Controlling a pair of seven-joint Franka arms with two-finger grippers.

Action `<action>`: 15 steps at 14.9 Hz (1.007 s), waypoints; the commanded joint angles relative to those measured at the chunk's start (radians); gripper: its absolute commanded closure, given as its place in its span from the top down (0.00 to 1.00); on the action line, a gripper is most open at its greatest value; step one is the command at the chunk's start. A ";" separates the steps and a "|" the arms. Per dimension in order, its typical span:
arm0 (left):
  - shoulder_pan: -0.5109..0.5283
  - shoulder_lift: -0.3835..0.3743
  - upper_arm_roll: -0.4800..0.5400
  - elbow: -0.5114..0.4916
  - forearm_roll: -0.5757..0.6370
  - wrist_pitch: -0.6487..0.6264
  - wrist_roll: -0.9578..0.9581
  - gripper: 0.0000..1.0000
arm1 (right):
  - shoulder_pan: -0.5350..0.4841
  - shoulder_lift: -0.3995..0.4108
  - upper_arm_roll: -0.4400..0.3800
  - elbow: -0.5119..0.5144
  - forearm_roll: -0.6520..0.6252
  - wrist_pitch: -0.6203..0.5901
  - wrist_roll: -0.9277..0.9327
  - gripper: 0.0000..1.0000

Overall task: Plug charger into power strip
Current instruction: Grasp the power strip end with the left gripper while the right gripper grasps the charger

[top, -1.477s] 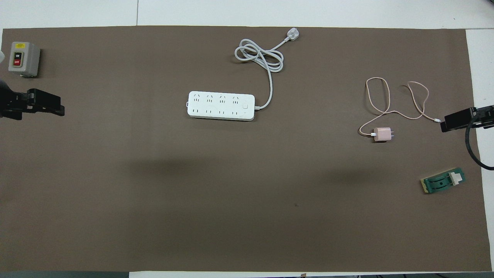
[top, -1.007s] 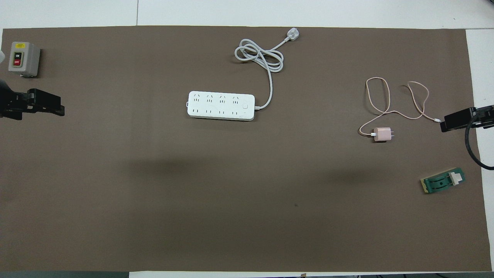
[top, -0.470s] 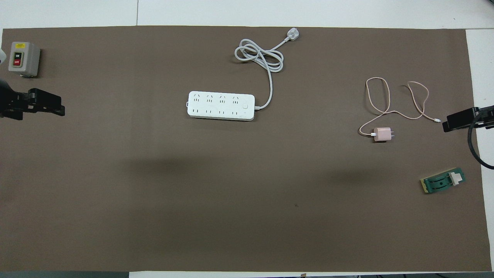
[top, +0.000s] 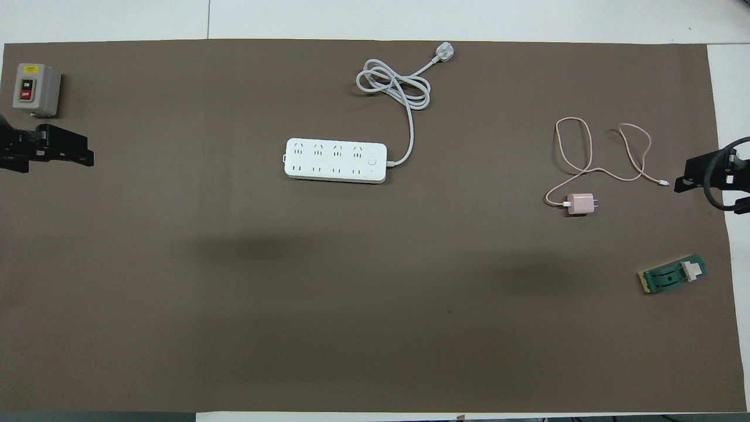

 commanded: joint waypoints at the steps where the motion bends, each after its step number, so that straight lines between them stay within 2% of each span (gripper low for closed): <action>1: 0.000 0.019 0.002 0.028 0.001 -0.006 -0.004 1.00 | 0.000 -0.028 0.007 -0.061 0.067 0.018 0.228 1.00; 3: 0.011 0.021 0.005 0.028 -0.010 -0.006 -0.003 1.00 | -0.012 -0.007 0.007 -0.068 0.153 0.033 0.403 1.00; 6: 0.019 0.022 0.005 0.028 -0.011 -0.006 -0.001 1.00 | -0.038 0.022 0.005 -0.111 0.199 0.077 0.497 1.00; 8: 0.019 0.022 0.005 0.028 -0.011 -0.006 -0.007 1.00 | -0.115 0.062 0.004 -0.123 0.320 0.082 0.612 1.00; 12: 0.017 0.022 0.005 0.027 -0.044 -0.006 -0.007 1.00 | -0.066 0.154 0.005 -0.130 0.363 0.176 0.799 1.00; 15: 0.019 0.036 0.005 0.033 -0.047 -0.007 -0.007 1.00 | -0.089 0.188 0.004 -0.131 0.429 0.217 0.876 1.00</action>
